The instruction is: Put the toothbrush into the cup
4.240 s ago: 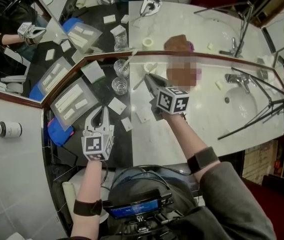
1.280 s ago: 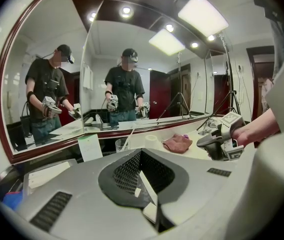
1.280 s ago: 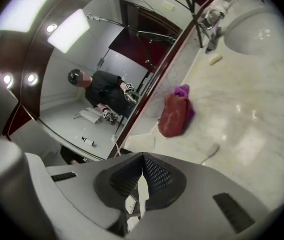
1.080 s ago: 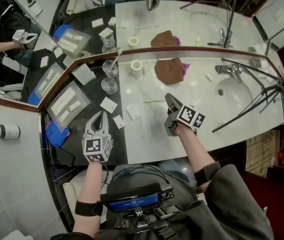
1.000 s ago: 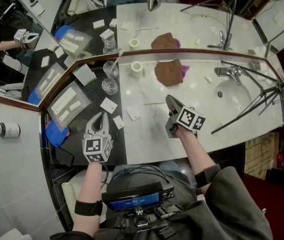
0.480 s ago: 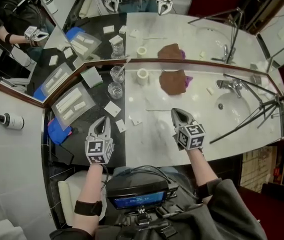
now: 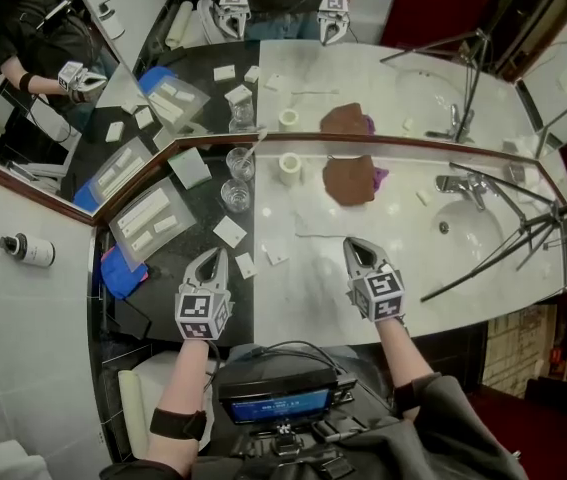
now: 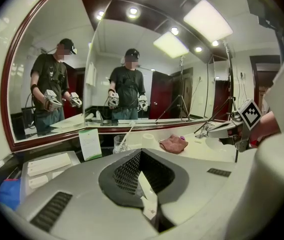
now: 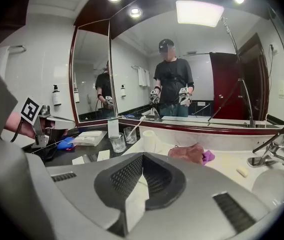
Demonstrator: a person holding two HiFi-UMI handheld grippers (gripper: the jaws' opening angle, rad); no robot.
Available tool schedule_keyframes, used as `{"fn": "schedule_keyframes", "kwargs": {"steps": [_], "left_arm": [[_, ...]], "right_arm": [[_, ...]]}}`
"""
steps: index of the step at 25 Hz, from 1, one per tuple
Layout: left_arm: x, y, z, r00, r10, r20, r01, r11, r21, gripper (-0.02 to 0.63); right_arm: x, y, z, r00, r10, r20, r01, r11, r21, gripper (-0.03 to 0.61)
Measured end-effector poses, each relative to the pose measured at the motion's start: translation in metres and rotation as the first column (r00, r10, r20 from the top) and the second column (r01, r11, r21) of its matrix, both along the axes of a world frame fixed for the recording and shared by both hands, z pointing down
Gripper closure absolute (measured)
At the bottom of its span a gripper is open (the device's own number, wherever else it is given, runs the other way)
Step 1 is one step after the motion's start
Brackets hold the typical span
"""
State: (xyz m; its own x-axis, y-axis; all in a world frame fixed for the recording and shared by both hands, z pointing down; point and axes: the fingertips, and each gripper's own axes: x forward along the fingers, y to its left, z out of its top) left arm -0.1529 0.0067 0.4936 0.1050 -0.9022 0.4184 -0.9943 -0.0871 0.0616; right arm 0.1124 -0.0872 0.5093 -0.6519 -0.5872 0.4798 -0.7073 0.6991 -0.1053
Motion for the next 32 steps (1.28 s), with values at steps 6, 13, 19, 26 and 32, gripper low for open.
{"fn": "schedule_keyframes", "kwargs": {"steps": [6, 13, 19, 26, 32], "left_arm": [[0.000, -0.003, -0.004, 1.000, -0.012, 0.019, 0.012, 1.000, 0.011, 0.612], [-0.005, -0.001, -0.005, 0.999, -0.020, 0.044, 0.020, 1.000, 0.012, 0.612], [-0.025, -0.002, -0.003, 0.998, -0.035, 0.051, 0.035, 0.999, 0.007, 0.612], [-0.052, -0.015, 0.001, 0.998, -0.042, 0.041, 0.042, 0.999, 0.009, 0.612], [-0.066, -0.035, 0.008, 0.999, -0.034, 0.027, 0.034, 0.999, 0.016, 0.612]], "right_arm": [[0.001, 0.000, 0.004, 1.000, -0.003, 0.006, 0.003, 1.000, -0.013, 0.578], [-0.024, -0.006, 0.005, 0.999, -0.007, 0.053, 0.009, 0.999, -0.041, 0.574], [-0.085, -0.029, 0.010, 0.993, -0.014, 0.118, 0.023, 0.997, -0.074, 0.536], [-0.169, -0.065, 0.006, 0.981, 0.004, 0.194, 0.024, 0.989, -0.144, 0.442], [-0.221, -0.110, 0.014, 0.947, 0.127, 0.295, -0.044, 0.961, -0.272, 0.420]]}}
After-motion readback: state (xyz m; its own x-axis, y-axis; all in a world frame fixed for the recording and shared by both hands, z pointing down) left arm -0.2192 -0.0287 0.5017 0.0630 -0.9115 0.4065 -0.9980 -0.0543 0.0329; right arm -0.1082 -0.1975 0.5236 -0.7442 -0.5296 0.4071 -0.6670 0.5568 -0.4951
